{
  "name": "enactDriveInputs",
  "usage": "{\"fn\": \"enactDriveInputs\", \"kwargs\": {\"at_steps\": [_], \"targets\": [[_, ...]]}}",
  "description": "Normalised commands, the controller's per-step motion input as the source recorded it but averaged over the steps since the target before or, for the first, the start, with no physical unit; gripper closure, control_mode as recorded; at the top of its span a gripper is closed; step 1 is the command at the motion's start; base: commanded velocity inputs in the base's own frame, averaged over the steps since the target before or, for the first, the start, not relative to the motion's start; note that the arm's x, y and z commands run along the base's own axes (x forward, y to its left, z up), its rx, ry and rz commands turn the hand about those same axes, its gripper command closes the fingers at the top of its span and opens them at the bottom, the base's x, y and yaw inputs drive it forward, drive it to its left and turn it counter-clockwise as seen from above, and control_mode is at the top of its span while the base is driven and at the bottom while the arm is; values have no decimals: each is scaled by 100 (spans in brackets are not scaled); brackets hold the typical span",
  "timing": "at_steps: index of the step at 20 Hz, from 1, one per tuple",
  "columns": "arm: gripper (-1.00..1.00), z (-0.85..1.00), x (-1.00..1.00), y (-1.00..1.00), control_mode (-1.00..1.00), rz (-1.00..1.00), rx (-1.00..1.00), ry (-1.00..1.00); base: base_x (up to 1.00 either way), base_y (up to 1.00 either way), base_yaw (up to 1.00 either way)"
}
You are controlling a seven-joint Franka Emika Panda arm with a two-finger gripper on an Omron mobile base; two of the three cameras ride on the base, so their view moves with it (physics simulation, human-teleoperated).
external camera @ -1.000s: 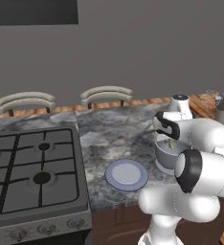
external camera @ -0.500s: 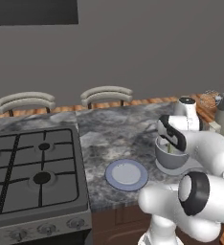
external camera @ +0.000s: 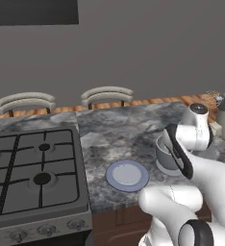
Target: Add butter and sugar cubes to the stand mixer bowl and then turn on the stand mixer to begin making frosting.
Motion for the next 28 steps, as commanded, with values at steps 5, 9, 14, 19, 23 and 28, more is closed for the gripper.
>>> {"fn": "enactDriveInputs", "kwargs": {"at_steps": [5,9,14,19,23,28], "targets": [[-100,66,-29,15,-100,-1,0,-20,0,0,0],[-100,72,-50,-11,-100,0,0,-17,0,0,0],[-100,44,-66,-41,-100,0,-1,-11,0,0,0],[-100,17,-78,-69,-100,0,-5,-6,0,0,0],[-100,11,-71,-68,-100,0,-4,-2,0,0,0],[-100,0,-47,-68,-100,0,0,0,0,0,0]]}}
